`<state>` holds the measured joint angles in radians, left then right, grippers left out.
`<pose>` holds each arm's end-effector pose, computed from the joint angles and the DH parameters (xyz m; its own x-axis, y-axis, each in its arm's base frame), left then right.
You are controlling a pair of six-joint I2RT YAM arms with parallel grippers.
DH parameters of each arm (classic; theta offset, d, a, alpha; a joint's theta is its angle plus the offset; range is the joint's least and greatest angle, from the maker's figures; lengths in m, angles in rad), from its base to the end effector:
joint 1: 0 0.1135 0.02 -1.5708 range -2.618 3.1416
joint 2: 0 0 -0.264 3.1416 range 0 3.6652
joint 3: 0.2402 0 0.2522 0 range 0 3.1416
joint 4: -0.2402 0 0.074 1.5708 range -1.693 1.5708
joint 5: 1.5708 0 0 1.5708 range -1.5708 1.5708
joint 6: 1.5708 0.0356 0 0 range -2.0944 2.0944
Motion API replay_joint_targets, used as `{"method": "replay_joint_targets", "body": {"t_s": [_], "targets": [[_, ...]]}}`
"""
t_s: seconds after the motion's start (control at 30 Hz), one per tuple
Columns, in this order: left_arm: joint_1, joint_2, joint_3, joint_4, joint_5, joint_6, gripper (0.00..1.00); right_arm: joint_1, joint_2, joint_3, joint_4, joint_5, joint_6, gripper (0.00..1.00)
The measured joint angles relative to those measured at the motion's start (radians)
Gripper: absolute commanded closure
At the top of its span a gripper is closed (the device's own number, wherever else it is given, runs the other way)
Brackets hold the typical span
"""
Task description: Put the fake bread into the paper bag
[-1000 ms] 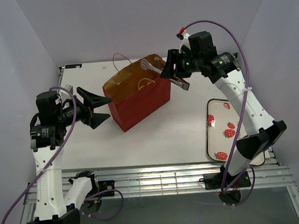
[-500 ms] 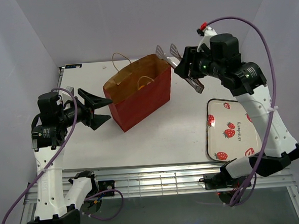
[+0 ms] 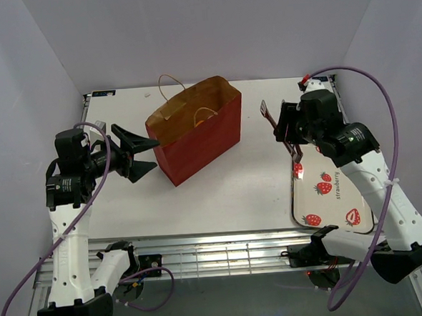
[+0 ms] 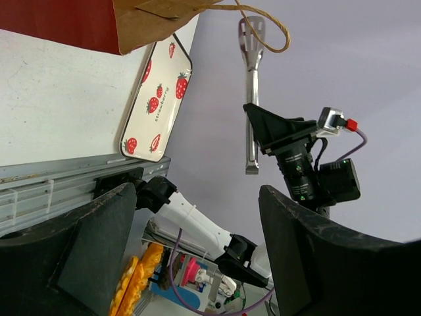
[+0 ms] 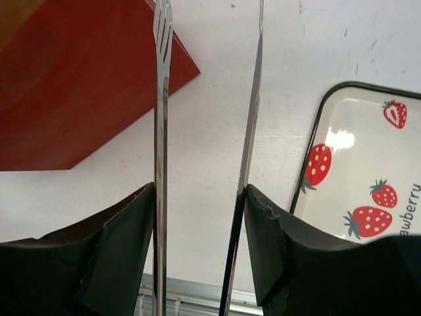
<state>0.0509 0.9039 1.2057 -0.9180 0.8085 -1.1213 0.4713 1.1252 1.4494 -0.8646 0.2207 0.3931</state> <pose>0.1543 -0.0179 0.3941 -0.7501 -0.6610 0.0219 -0.2790 0.2862 -0.9166 0.1929 0.0896 0.4307 -0.5291 0.1499 -0.8352 -0.0791 0.9713 0.2244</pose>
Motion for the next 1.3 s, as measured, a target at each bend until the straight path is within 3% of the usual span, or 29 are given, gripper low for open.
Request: {"method": "replay_joint_targets", "body": {"t_s": [0.33,0.83,1.3], "targets": [[0.0,0.015,0.0,0.006,0.007,0.007,0.15,-0.001,-0.008,-0.197,0.031,-0.003,0.019,0.41],[0.0,-0.006,-0.001,0.005,0.01,0.006,0.15,-0.001,0.238,-0.302,0.133,-0.03,-0.02,0.39],[0.0,-0.007,-0.001,0.002,0.011,0.007,0.15,-0.007,0.331,-0.441,0.24,-0.098,-0.06,0.38]]}}
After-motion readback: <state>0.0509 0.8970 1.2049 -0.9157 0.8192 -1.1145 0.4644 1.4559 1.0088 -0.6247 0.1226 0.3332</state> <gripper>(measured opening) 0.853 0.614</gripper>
